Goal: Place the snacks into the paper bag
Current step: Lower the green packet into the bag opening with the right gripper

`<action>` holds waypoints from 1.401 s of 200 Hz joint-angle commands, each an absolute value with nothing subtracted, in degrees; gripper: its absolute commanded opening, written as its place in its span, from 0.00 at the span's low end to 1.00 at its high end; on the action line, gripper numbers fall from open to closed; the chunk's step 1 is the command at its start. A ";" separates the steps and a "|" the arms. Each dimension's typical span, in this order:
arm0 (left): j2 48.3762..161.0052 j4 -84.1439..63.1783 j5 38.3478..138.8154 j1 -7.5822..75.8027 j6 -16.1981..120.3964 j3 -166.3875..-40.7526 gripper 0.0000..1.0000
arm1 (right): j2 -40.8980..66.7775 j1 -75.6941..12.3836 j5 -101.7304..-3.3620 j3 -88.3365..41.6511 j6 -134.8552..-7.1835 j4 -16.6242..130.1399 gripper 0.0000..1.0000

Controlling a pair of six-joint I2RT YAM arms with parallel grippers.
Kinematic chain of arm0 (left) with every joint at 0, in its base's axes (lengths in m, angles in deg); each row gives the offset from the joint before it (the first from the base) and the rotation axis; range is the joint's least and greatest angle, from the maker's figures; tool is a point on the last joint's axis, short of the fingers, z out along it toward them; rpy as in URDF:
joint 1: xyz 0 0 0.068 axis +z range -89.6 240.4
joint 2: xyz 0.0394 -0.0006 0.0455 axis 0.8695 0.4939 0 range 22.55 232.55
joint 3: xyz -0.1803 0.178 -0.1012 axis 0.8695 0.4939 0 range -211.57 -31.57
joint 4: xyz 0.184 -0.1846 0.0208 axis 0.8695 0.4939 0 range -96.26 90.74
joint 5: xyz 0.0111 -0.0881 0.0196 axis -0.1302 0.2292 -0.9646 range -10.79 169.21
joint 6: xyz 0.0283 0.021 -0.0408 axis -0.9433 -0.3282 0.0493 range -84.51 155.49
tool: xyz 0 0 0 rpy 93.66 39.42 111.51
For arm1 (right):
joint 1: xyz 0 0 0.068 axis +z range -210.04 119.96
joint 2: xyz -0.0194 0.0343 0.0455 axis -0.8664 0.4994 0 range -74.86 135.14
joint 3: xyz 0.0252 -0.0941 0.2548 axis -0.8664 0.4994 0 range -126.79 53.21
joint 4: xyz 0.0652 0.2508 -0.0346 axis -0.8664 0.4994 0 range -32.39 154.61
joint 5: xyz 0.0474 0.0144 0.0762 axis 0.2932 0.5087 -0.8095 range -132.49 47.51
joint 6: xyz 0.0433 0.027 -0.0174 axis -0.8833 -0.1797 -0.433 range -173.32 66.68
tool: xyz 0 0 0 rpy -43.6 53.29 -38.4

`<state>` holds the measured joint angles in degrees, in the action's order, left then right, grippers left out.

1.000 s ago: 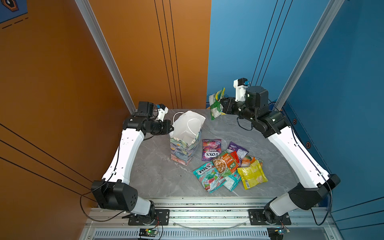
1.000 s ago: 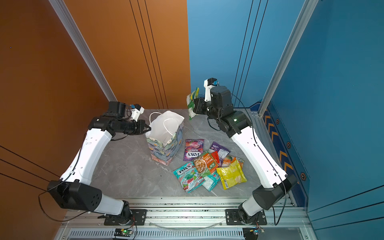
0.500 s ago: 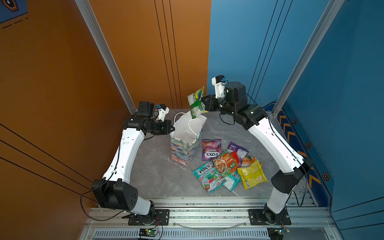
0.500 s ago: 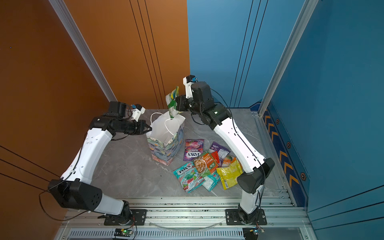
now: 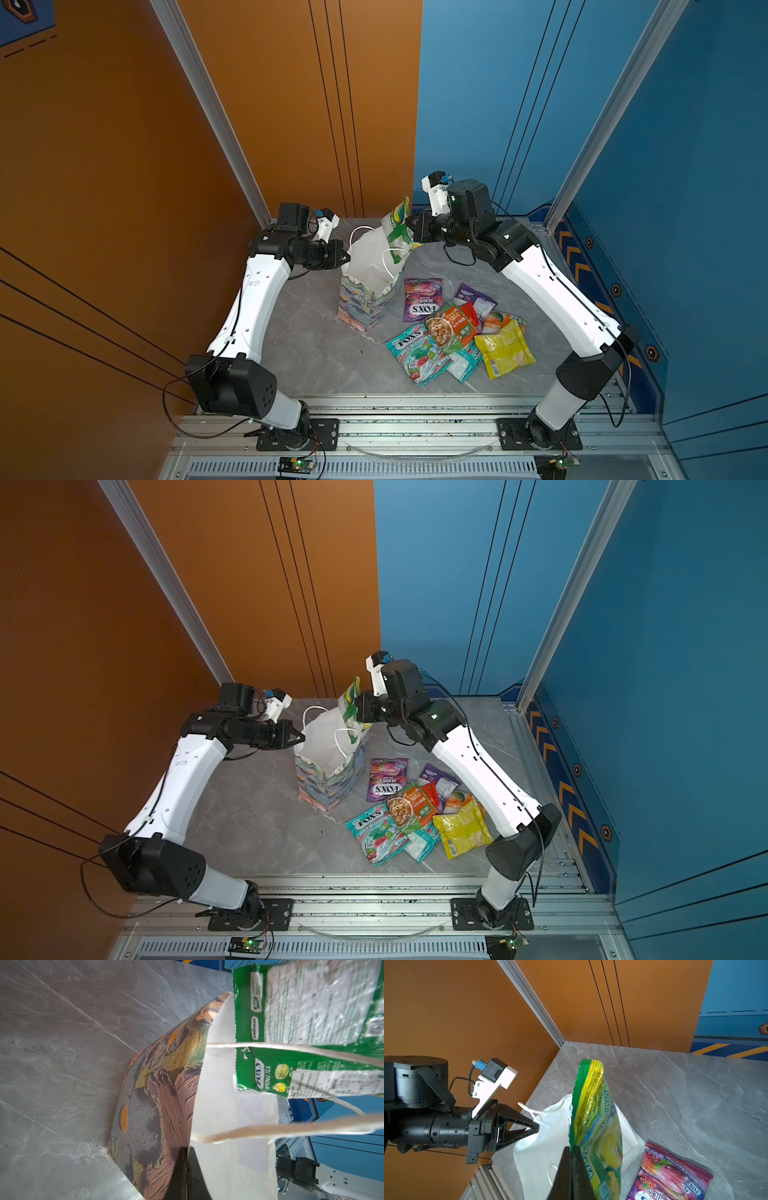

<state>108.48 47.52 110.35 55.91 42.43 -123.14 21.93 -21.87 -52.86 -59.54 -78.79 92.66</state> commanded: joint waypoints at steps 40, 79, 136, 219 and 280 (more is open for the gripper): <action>109.43 46.48 111.91 56.44 43.03 -124.39 0.00 | 17.60 -21.04 -55.80 -56.83 -76.75 92.73 0.00; 109.82 46.33 112.01 56.75 42.92 -124.21 0.00 | 18.50 -20.31 -59.25 -57.00 -75.87 95.12 0.00; 110.09 46.32 112.52 56.95 42.66 -124.42 0.00 | 20.27 -17.60 -63.43 -57.09 -75.84 96.81 0.00; 109.56 46.31 113.18 56.95 42.21 -124.12 0.00 | 26.60 -16.37 -68.55 -60.08 -76.69 97.77 0.00; 109.13 46.32 113.53 56.97 41.89 -123.84 0.00 | 29.74 -15.94 -70.57 -61.90 -77.55 97.64 0.00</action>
<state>109.57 47.06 112.14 56.65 42.59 -123.16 29.34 -16.55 -68.16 -58.31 -77.13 98.19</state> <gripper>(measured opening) 0.046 0.047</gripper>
